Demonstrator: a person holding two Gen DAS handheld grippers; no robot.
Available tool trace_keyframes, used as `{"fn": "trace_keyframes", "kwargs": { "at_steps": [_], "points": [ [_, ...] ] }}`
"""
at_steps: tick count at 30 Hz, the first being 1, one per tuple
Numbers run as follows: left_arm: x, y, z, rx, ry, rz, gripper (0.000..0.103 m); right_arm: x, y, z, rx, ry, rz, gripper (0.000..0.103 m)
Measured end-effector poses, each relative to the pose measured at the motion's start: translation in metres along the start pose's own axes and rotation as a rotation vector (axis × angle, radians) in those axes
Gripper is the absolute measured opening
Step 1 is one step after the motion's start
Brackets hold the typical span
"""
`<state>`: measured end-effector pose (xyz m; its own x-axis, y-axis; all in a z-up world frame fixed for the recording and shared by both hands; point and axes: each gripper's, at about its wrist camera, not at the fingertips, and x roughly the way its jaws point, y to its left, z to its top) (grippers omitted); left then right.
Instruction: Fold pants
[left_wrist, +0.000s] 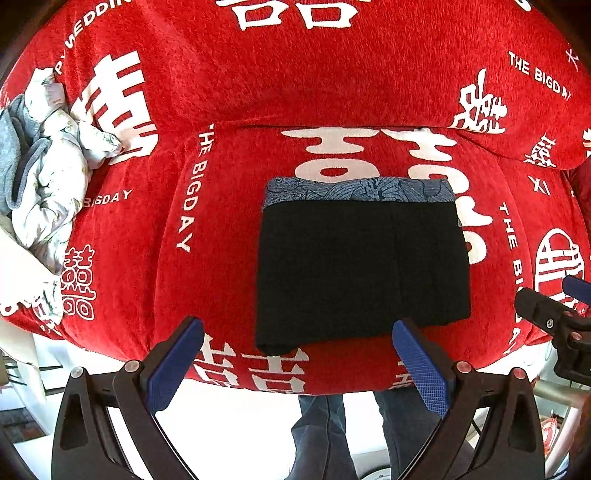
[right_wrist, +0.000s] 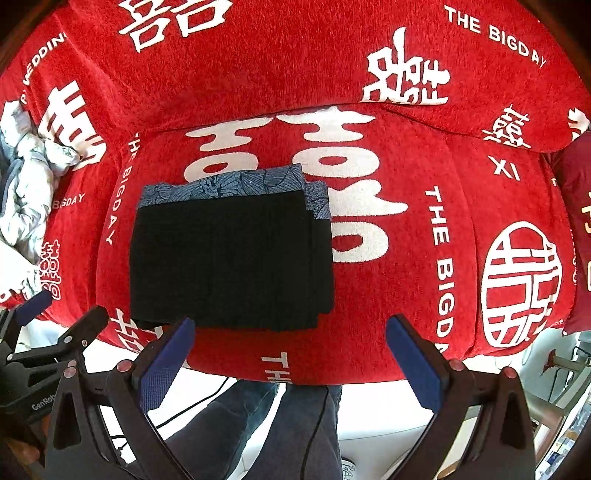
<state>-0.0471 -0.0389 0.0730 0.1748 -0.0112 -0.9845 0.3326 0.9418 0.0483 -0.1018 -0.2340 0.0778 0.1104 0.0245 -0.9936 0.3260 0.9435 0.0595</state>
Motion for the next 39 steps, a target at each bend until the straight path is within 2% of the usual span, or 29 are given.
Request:
{"fn": "trace_keyframes", "kwargs": {
  "at_steps": [11,39],
  "points": [
    [-0.008,0.001,-0.002,-0.004,-0.014,-0.002,0.103,-0.009,0.013,-0.001,-0.024,-0.012,-0.020,0.103],
    [-0.009,-0.007,-0.004,0.026,-0.010,0.018,0.103,-0.010,0.014,-0.002,-0.029,-0.018,-0.033,0.103]
  ]
}}
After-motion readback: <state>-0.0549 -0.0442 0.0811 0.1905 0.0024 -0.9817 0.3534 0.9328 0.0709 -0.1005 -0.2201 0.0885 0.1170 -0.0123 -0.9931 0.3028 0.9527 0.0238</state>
